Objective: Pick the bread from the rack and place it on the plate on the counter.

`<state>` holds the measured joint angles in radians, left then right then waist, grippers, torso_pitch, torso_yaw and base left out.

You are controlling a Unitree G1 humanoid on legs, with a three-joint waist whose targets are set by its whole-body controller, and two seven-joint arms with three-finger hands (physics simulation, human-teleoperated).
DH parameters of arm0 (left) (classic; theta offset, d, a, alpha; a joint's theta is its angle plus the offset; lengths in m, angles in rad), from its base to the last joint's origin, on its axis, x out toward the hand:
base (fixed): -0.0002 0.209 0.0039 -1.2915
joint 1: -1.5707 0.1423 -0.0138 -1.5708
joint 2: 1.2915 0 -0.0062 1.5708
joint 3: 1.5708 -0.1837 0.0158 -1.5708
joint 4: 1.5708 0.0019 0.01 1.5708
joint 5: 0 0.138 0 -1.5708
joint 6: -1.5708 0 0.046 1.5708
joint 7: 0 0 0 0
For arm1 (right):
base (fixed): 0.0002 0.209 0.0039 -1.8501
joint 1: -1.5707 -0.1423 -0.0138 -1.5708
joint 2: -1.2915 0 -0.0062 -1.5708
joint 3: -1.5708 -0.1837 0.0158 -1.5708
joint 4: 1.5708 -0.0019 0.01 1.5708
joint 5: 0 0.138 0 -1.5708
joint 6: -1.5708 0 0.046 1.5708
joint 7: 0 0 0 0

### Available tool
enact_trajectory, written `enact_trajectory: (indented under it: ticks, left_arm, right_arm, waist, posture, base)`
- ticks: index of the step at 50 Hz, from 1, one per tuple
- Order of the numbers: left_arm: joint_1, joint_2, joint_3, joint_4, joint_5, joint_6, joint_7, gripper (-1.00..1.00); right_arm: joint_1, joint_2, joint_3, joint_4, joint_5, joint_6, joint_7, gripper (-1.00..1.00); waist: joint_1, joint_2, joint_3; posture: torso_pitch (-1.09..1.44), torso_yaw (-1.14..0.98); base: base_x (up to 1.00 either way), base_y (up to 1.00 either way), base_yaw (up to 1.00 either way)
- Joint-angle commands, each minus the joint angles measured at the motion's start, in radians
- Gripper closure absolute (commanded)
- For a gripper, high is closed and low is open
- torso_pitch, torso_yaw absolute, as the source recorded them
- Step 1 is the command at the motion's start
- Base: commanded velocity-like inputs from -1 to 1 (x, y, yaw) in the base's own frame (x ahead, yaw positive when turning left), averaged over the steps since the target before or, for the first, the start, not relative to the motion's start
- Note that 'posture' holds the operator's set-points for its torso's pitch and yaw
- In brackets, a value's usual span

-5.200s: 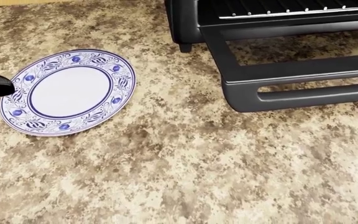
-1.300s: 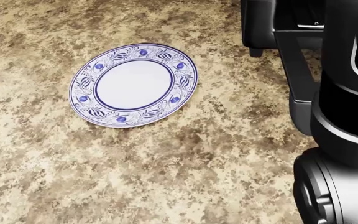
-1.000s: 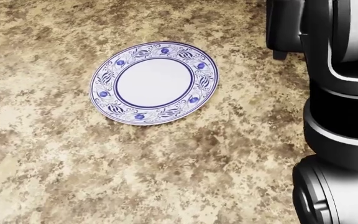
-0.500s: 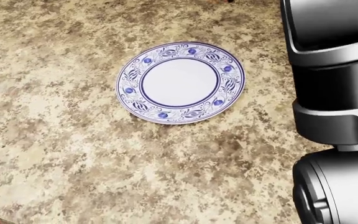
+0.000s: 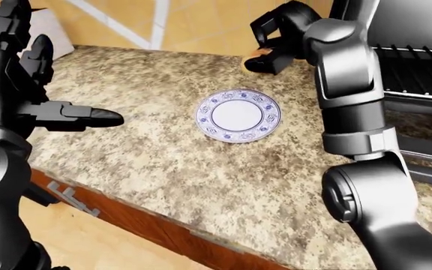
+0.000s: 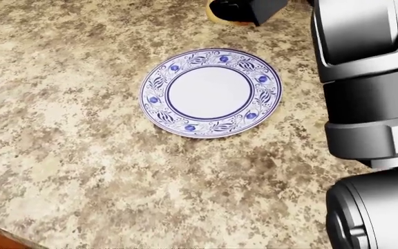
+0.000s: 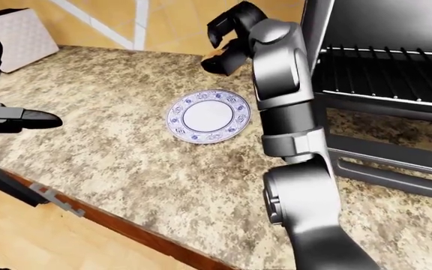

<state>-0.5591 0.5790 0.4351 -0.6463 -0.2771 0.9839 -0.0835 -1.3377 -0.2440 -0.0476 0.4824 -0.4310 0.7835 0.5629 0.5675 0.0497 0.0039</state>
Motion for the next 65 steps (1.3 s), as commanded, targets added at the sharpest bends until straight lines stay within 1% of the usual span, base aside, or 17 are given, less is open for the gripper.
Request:
enact_trajectory:
  ticks: [1, 5, 10, 11, 17, 28, 35, 42, 61, 62, 64, 65]
  left_arm:
    - [-0.026, 0.018, 0.018, -0.019, 0.006, -0.022, 0.005, -1.0]
    - [-0.033, 0.023, 0.021, -0.024, 0.003, -0.012, 0.004, -1.0]
    - [-0.042, 0.027, 0.016, -0.021, 0.001, -0.009, 0.005, -1.0]
    - [-0.043, 0.028, 0.014, -0.018, 0.003, -0.01, 0.005, -1.0]
    - [-0.047, 0.031, 0.013, -0.016, 0.003, -0.007, 0.003, -1.0]
    - [-0.04, 0.024, 0.009, -0.007, 0.015, -0.019, -0.002, -1.0]
    - [-0.029, 0.014, 0.007, -0.008, 0.022, -0.024, -0.004, -1.0]
    - [-0.019, 0.015, 0.021, -0.018, 0.022, -0.02, -0.01, -1.0]
    - [-0.043, 0.027, 0.011, -0.006, 0.022, -0.007, -0.012, -1.0]
    - [-0.043, 0.026, 0.012, -0.007, 0.022, -0.008, -0.012, -1.0]
    - [-0.037, 0.024, 0.012, -0.01, 0.023, -0.01, -0.013, -1.0]
    - [-0.034, 0.023, 0.016, -0.013, 0.022, -0.009, -0.013, -1.0]
  right_arm:
    - [-0.035, -0.011, -0.007, -0.016, 0.023, -0.031, -0.008, 1.0]
    - [-0.028, -0.026, -0.001, -0.001, 0.039, -0.027, 0.011, 1.0]
    - [-0.024, -0.027, 0.001, 0.027, 0.052, -0.037, 0.026, 1.0]
    - [-0.024, -0.023, -0.008, 0.034, 0.061, -0.032, 0.022, 1.0]
    - [-0.024, -0.031, -0.002, 0.092, 0.074, -0.075, 0.021, 1.0]
    - [-0.025, -0.016, 0.004, 0.188, 0.08, -0.137, 0.005, 1.0]
    - [-0.009, -0.002, 0.008, 0.185, 0.081, -0.127, 0.016, 1.0]
    - [0.008, 0.011, 0.014, 0.186, 0.077, -0.131, 0.019, 1.0]
    - [0.029, 0.03, 0.021, 0.228, 0.06, -0.168, 0.017, 1.0]
    - [0.029, 0.031, 0.021, 0.227, 0.06, -0.166, 0.019, 0.96]
    - [0.035, 0.034, 0.021, 0.223, 0.059, -0.164, 0.018, 0.74]
    - [0.038, 0.036, 0.023, 0.22, 0.057, -0.162, 0.019, 0.67]
  waist:
    - [0.001, 0.002, -0.026]
    - [0.002, 0.001, -0.028]
    - [0.004, 0.0, -0.028]
    - [0.004, 0.001, -0.028]
    - [0.005, 0.002, -0.03]
    - [0.006, 0.003, -0.033]
    - [0.008, 0.002, -0.034]
    - [0.008, 0.001, -0.035]
    - [0.01, 0.002, -0.038]
    - [0.01, 0.003, -0.038]
    - [0.011, 0.003, -0.038]
    - [0.011, 0.003, -0.038]
  posture:
    - [0.0, 0.49]
    - [0.0, 0.49]
    - [0.0, 0.49]
    - [0.0, 0.49]
    - [0.0, 0.49]
    - [0.0, 0.49]
    - [0.0, 0.49]
    - [0.0, 0.49]
    - [0.0, 0.49]
    - [0.0, 0.49]
    - [0.0, 0.49]
    - [0.0, 0.49]
  base:
    - [0.0, 0.0, 0.0]
    - [0.0, 0.0, 0.0]
    - [0.0, 0.0, 0.0]
    - [0.0, 0.0, 0.0]
    - [0.0, 0.0, 0.0]
    - [0.0, 0.0, 0.0]
    - [0.0, 0.0, 0.0]
    - [0.0, 0.0, 0.0]
    - [0.0, 0.0, 0.0]
    - [0.0, 0.0, 0.0]
    - [0.0, 0.0, 0.0]
    - [0.0, 0.0, 0.0]
